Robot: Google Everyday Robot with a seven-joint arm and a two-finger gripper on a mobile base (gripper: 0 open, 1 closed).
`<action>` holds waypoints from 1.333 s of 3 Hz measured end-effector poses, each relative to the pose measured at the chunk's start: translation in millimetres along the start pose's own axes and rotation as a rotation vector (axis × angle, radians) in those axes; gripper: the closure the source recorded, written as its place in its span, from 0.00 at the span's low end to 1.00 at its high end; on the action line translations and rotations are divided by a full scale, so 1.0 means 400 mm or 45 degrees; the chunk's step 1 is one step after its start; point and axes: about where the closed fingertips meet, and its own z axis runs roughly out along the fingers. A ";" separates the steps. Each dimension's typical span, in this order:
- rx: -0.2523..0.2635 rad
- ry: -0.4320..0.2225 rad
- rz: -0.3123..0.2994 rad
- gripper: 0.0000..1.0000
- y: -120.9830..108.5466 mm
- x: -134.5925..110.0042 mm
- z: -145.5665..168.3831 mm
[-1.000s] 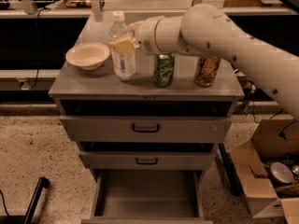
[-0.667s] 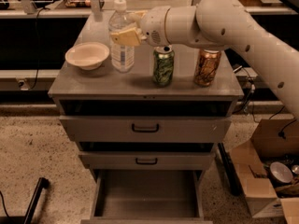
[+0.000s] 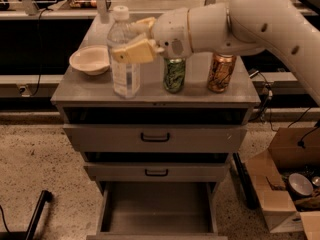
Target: Place blue plastic bottle into bottom drawer
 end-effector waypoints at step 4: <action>-0.034 0.043 0.101 1.00 0.148 0.235 -0.070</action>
Offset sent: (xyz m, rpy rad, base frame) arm -0.0411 -0.0242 -0.0281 -0.0624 0.0894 0.0076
